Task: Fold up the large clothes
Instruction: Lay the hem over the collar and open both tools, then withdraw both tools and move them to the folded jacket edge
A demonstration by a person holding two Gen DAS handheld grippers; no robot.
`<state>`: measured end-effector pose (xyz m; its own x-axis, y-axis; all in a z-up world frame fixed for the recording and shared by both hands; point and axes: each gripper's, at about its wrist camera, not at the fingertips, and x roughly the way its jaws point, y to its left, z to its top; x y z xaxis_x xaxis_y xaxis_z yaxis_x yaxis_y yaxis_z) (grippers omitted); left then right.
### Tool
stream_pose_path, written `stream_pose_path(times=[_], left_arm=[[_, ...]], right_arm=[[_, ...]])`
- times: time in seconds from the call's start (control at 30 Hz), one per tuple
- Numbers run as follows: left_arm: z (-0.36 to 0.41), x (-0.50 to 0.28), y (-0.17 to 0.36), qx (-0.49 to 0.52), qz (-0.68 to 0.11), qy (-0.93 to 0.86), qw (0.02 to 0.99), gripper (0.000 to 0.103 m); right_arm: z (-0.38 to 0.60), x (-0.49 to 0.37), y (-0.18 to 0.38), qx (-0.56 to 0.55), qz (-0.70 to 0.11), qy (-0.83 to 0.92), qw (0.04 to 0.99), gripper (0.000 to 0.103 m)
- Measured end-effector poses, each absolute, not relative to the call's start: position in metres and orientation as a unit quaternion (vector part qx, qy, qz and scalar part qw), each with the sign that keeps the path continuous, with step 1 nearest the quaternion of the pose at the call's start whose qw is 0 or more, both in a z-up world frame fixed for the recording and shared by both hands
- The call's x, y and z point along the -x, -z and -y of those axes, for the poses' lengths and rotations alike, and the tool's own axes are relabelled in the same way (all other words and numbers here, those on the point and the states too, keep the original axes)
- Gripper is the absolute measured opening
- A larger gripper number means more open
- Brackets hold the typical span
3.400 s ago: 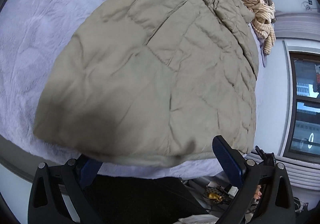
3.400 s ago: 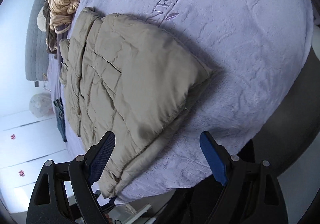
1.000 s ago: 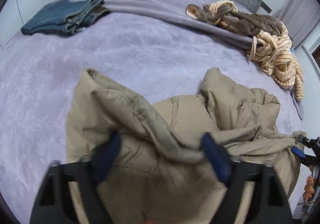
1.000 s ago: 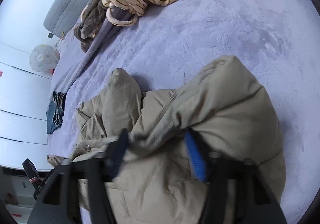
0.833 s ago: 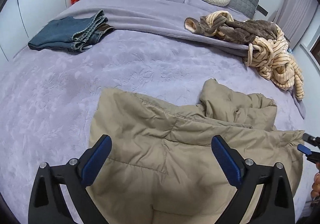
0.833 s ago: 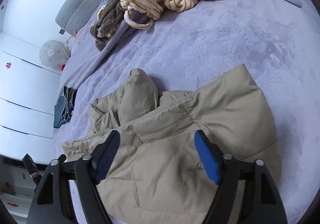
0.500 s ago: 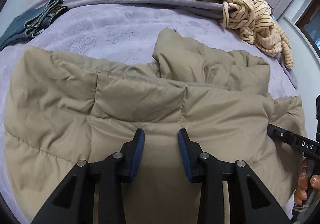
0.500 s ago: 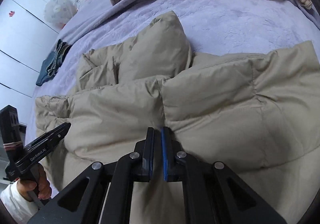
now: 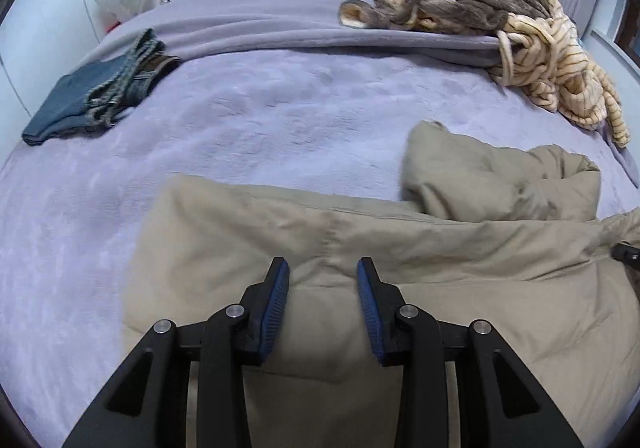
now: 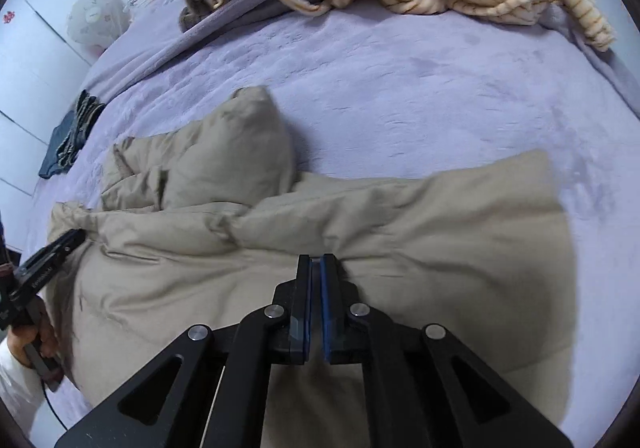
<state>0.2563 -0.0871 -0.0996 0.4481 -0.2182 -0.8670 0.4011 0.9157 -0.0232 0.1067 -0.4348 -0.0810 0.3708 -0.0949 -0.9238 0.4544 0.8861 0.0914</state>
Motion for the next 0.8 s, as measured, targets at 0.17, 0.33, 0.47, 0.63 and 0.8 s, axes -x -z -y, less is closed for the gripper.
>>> stream_pose_path(times=[0.17,0.33,0.47,0.63,0.8], left_arm=[[0.033,-0.295,0.120,-0.061,-0.526,0.122,0.839,0.038],[0.033,-0.315,0.151,-0.034,-0.549,0.097,0.830,0.044],[0.039,-0.323,0.159,-0.025,-0.557,0.091,0.825,0.045],[0.030,-0.316,0.134,-0.015,-0.558,0.080,0.826,0.046],[0.016,-0.281,0.098,-0.038,-0.548,0.101,0.830,0.046]], right_arm=[[0.490,-0.068,0.078,-0.218,-0.520,0.228,0.794,0.005],[0.516,-0.077,0.113,-0.277,-0.513,0.250,0.773,0.000],[0.530,-0.085,0.124,-0.313,-0.500,0.267,0.762,0.000],[0.527,-0.071,0.101,-0.353,-0.468,0.269,0.764,0.031],[0.501,-0.049,0.068,-0.351,-0.452,0.249,0.782,0.054]])
